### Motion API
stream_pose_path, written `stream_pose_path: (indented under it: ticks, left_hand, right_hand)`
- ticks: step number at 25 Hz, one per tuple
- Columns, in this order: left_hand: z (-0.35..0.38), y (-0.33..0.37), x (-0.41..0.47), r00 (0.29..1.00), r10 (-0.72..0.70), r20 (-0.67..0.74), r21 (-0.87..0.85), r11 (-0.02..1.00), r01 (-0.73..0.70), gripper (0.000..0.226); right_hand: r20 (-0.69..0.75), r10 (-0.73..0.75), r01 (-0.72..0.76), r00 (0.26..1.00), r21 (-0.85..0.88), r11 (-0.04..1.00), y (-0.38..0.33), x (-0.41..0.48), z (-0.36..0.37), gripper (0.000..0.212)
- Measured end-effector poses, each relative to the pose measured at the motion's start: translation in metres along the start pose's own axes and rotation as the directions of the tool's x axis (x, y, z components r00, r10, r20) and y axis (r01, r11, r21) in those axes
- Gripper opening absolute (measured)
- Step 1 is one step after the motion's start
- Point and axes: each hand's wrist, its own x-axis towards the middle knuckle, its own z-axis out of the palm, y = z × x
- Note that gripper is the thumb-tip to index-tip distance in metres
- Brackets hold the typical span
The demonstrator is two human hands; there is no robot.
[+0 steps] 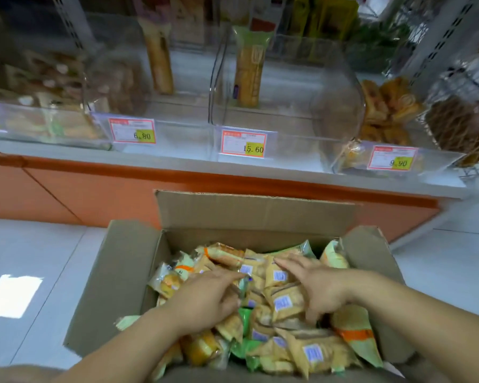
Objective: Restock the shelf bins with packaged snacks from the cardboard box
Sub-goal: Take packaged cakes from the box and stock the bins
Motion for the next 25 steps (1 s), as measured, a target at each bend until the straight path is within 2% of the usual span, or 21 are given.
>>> stream_pose_path:
  ticks: [2,3,5,7,9,12,14,16,18,19,22,25]
  left_hand:
    - [0.005,-0.002,0.001,0.999,0.003,0.036,0.086,0.996,-0.006,0.061]
    - [0.005,-0.002,0.003,0.999,0.0,0.055,0.096,0.995,-0.005,0.063]
    - [0.001,-0.004,0.008,0.996,-0.015,0.088,0.064,0.998,0.009,0.069]
    - [-0.005,-0.01,0.012,0.992,-0.034,0.123,0.066,0.997,0.026,0.076]
    - [-0.011,-0.016,0.01,0.982,-0.058,0.179,0.173,0.985,0.027,0.08]
    - [-0.012,-0.021,0.007,0.952,-0.119,0.283,0.327,0.945,0.021,0.072]
    - [-0.012,-0.022,0.009,0.956,-0.12,0.266,0.356,0.934,0.019,0.063]
    - [-0.019,-0.023,0.01,0.966,-0.119,0.228,0.242,0.968,0.062,0.059]
    - [-0.03,-0.027,0.007,0.967,-0.158,0.202,-0.006,0.987,0.162,0.053]
    - [-0.037,-0.03,0.005,0.966,-0.17,0.192,-0.129,0.972,0.197,0.045]
    - [-0.054,-0.038,-0.001,0.963,-0.205,0.174,-0.429,0.865,0.261,0.028]
    - [-0.061,-0.039,-0.006,0.947,-0.247,0.207,-0.628,0.708,0.322,0.021]
  right_hand:
    - [-0.078,-0.013,0.002,0.997,-0.128,0.992,-0.003,0.002,0.009,0.126]
    - [-0.117,-0.039,0.024,0.992,-0.131,0.991,-0.004,0.005,0.011,0.125]
    - [-0.174,-0.067,0.067,0.983,-0.01,0.998,-0.002,0.009,0.006,0.117]
    - [-0.23,-0.073,0.116,0.97,0.181,0.977,0.003,0.012,-0.005,0.096]
    - [-0.263,-0.073,0.147,0.962,0.275,0.95,0.007,0.011,-0.017,0.066]
    - [-0.259,-0.063,0.156,0.964,0.36,0.92,0.01,0.005,-0.028,0.037]
    - [-0.248,-0.047,0.174,0.968,0.518,0.838,0.013,0.001,-0.033,0.024]
    - [-0.191,-0.048,0.174,0.98,0.729,0.662,0.016,-0.003,-0.034,0.022]
    - [-0.124,-0.092,0.153,0.988,0.873,0.463,0.016,-0.004,-0.032,0.024]
    - [-0.112,-0.111,0.148,0.988,0.903,0.403,0.015,-0.004,-0.03,0.026]
    - [-0.101,-0.148,0.144,0.984,0.938,0.315,0.011,-0.002,-0.03,0.03]
    - [-0.119,-0.151,0.148,0.981,0.969,0.196,0.012,-0.003,-0.035,0.034]
